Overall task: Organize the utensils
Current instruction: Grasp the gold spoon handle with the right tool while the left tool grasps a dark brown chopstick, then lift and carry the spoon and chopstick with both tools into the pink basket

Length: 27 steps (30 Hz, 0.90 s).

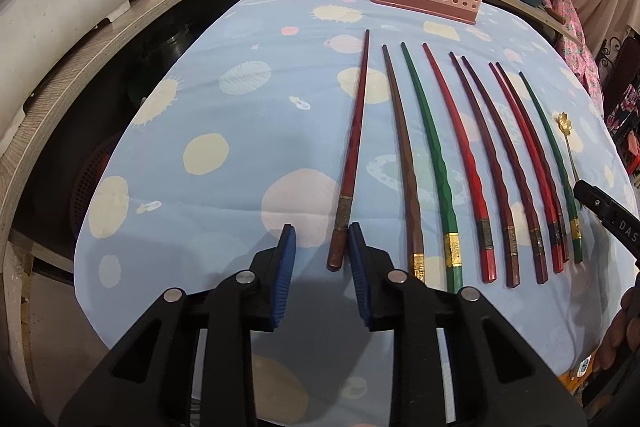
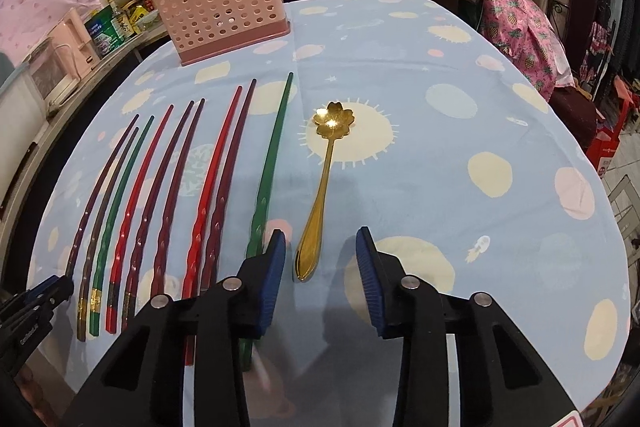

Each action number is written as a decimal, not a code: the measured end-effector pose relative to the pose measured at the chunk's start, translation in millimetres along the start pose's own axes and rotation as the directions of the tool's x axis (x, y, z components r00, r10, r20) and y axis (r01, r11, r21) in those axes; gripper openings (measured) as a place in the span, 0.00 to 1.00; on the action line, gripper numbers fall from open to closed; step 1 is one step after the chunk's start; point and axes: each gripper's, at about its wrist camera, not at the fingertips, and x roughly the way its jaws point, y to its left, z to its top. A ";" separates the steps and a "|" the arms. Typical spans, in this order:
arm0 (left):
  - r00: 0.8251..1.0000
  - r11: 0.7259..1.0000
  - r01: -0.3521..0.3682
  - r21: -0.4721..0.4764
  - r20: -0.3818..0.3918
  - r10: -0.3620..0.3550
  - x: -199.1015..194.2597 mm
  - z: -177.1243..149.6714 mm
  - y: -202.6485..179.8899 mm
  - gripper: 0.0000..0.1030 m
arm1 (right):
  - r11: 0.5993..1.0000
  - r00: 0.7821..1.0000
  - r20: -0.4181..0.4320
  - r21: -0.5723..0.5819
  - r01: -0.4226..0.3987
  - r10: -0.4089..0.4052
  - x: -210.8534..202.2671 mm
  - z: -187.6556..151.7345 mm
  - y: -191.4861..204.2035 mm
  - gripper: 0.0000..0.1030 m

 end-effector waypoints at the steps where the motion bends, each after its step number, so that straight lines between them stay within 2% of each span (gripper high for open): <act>1: 1.000 1.000 -0.001 0.000 0.002 0.001 0.0 -0.1 0.0 0.25 | 1.000 1.000 0.004 -0.002 0.000 0.000 0.2 -0.3 0.2 0.32; 3: 1.000 1.000 0.000 -0.002 0.003 0.000 -0.1 -0.2 0.2 0.25 | 1.000 1.000 0.010 -0.011 0.005 -0.005 0.3 -1.1 0.7 0.30; 6: 1.000 1.000 -0.002 -0.001 0.003 0.002 -0.1 -0.2 0.2 0.24 | 1.000 1.000 0.017 -0.016 0.015 -0.015 0.0 -2.2 -0.8 0.22; 8: 1.000 1.000 -0.007 0.002 0.004 0.007 -0.8 -0.4 0.1 0.20 | 1.000 1.000 0.015 -0.010 0.011 -0.011 -0.5 -2.5 -3.4 0.11; 12: 1.000 1.000 0.000 -0.003 0.002 0.000 -2.4 1.2 3.4 0.11 | 1.000 1.000 0.011 0.002 -0.002 0.002 -2.6 -3.2 -8.4 0.11; 19: 1.000 1.000 0.028 -0.012 0.012 -0.027 -12.4 4.0 6.5 0.09 | 1.000 0.999 0.053 0.017 -0.011 0.010 -24.8 -0.3 -13.9 0.10; 27: 0.996 0.999 0.045 -0.025 0.081 -0.043 -41.8 19.5 12.4 0.08 | 1.000 0.991 0.130 0.020 -0.014 0.011 -58.6 20.7 -19.9 0.10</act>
